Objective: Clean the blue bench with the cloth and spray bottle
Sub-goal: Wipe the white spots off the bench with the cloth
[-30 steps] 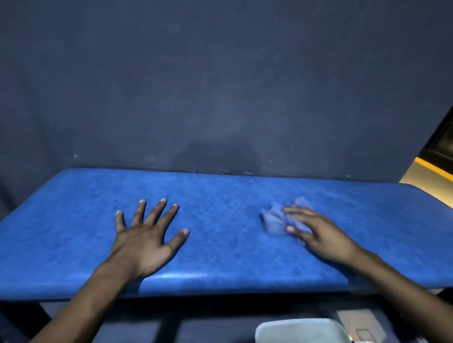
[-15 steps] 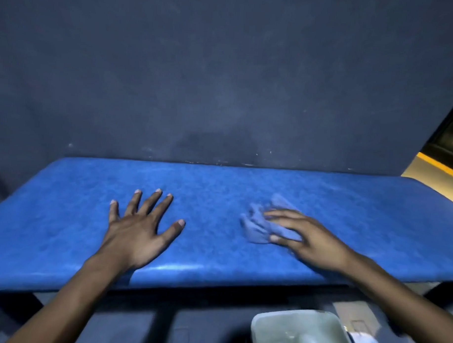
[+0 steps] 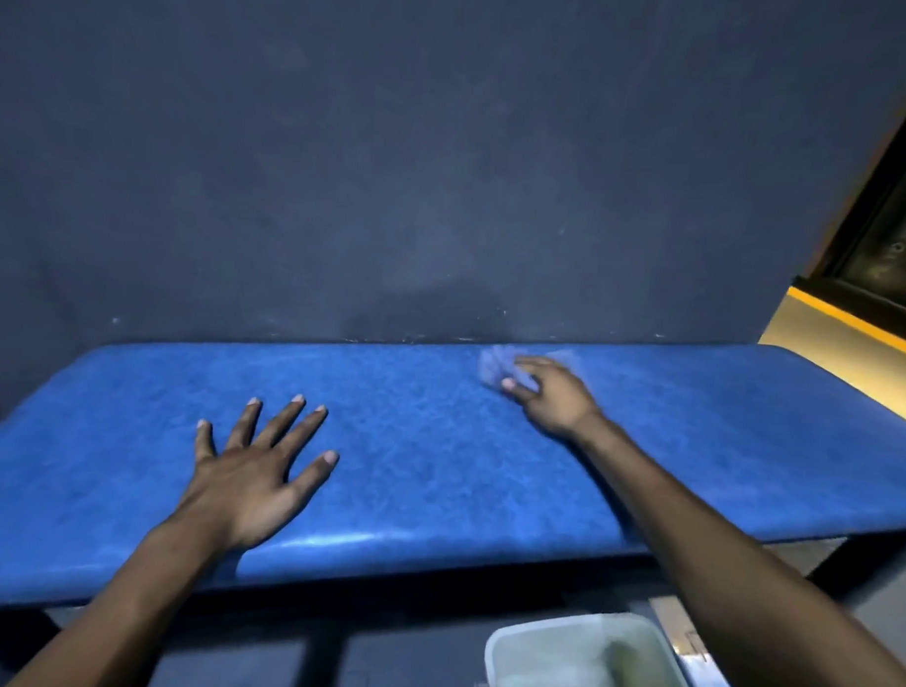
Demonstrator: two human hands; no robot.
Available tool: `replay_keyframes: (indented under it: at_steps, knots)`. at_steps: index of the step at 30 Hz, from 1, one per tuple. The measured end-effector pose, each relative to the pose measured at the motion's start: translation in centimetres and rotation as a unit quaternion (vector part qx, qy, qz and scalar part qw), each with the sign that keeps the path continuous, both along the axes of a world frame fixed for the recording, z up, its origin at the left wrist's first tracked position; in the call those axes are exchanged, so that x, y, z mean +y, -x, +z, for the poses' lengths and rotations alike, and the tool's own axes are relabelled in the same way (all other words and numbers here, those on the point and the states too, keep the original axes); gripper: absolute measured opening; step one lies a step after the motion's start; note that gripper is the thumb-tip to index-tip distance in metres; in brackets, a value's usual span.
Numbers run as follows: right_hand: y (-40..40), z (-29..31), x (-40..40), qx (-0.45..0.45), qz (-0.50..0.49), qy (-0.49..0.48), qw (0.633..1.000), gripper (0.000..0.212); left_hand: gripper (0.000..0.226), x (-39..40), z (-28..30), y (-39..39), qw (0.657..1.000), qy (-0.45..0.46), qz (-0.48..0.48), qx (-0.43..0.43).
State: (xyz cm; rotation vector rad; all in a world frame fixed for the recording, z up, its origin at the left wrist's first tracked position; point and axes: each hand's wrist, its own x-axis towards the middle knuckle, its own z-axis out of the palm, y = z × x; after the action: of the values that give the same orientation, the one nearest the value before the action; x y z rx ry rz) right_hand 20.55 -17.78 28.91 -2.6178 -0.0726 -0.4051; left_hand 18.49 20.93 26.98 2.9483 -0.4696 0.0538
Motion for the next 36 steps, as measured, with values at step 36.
replay_keyframes:
  at_steps: [36]
  knots:
    - [9.2, 0.6, -22.8, 0.02, -0.216, 0.022, 0.976, 0.019, 0.072, -23.3, 0.1, 1.7, 0.985, 0.009, -0.172, 0.015]
